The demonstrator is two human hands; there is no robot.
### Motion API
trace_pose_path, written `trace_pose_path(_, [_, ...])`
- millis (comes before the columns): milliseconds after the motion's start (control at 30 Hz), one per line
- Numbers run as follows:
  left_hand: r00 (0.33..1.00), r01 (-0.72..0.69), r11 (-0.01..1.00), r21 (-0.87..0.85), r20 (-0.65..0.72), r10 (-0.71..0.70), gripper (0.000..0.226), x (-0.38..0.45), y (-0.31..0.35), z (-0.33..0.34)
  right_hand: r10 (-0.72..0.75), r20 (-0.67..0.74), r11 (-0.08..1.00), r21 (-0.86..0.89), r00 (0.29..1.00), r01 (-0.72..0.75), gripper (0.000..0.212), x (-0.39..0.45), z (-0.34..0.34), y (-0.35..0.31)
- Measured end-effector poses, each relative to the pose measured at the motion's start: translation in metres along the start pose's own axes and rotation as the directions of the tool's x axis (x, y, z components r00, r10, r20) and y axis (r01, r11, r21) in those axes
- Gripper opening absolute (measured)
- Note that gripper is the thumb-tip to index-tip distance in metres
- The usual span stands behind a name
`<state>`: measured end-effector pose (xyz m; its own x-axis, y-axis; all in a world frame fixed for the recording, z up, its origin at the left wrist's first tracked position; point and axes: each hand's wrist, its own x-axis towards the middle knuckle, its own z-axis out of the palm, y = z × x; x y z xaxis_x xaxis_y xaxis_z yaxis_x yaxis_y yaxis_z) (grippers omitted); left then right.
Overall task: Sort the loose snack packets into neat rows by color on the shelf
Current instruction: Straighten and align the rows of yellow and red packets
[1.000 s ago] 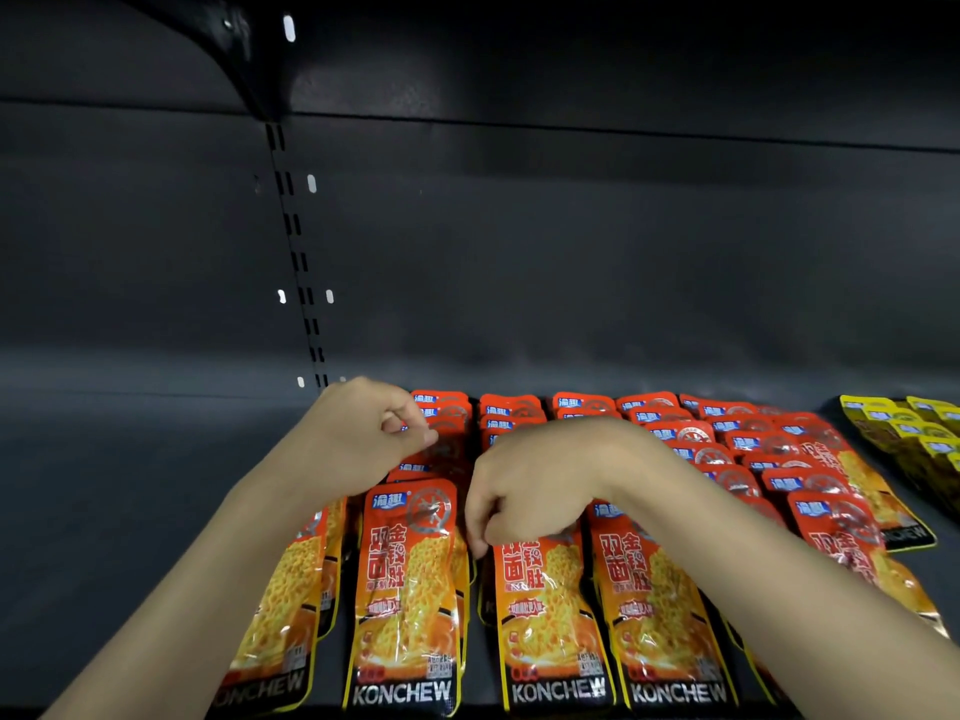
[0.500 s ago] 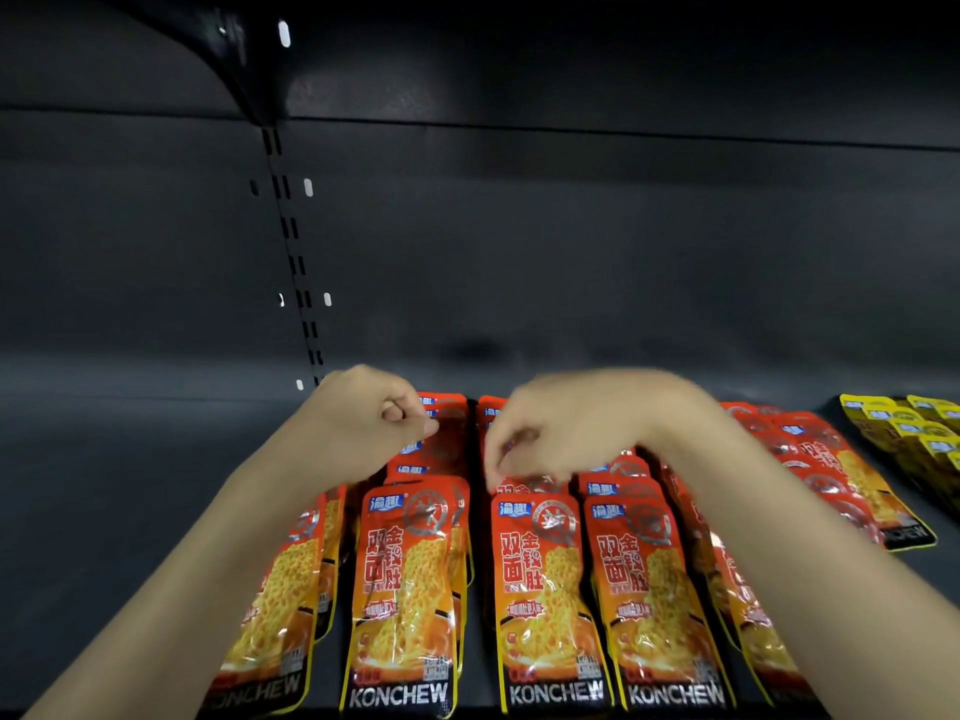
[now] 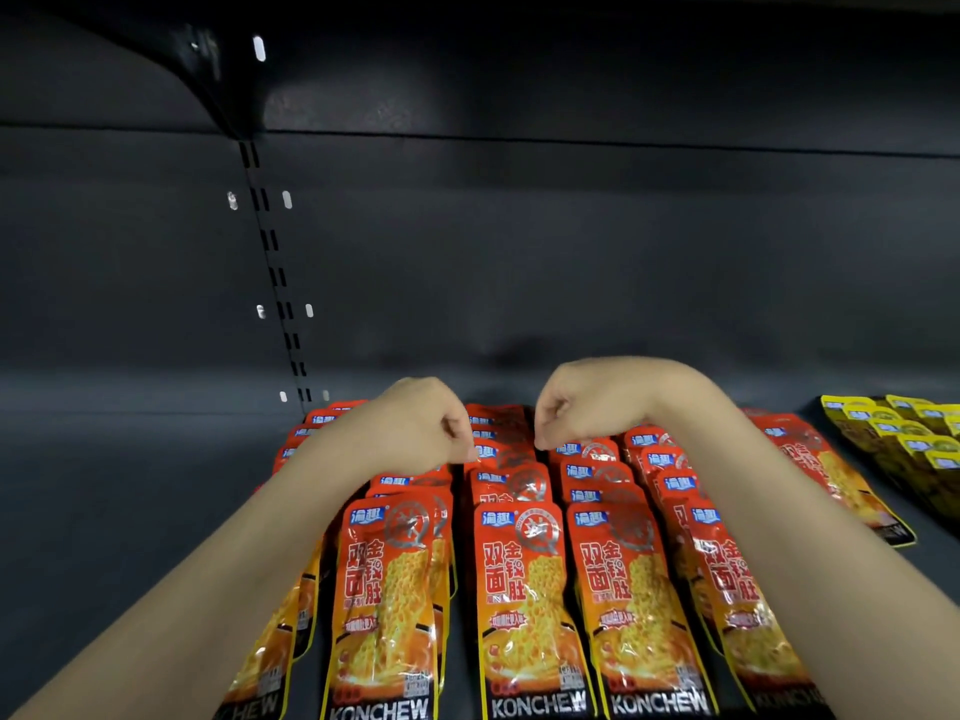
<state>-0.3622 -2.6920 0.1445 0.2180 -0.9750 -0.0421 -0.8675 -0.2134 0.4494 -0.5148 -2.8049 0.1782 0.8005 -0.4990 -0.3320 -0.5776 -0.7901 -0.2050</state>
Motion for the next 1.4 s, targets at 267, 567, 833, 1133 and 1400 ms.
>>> trace_pose_path(267, [0.996,0.077,0.994,0.072,0.031,-0.079,0.024,0.011,0.002,0.010,-0.044,0.053,0.998,-0.040,0.998,0.046,0.012,0.007,0.006,0.002])
trace_pose_path(567, [0.989,0.119,0.977,0.178,0.069,-0.133,0.015,0.019,-0.001,0.006,-0.041,-0.081,0.999,0.029,0.996,0.043,0.013,0.018,-0.001,0.002])
trace_pose_path(833, [0.986,0.155,0.972,0.179,0.028,-0.162,0.016,0.034,-0.025,-0.028,-0.056,-0.134,0.997,0.047,0.989,0.062,0.015,0.042,-0.012,-0.007])
trace_pose_path(1133, [0.991,0.095,0.980,0.175,0.078,-0.110,0.035,0.040,-0.066,-0.056,-0.035,-0.184,0.998,-0.055,0.982,0.025,0.028,0.083,-0.013,-0.039])
trace_pose_path(1400, [0.996,0.039,0.990,0.133,0.070,-0.049,0.021,0.040,-0.085,-0.046,0.020,-0.210,0.999,-0.029,0.977,-0.027,0.017,0.110,-0.001,-0.055])
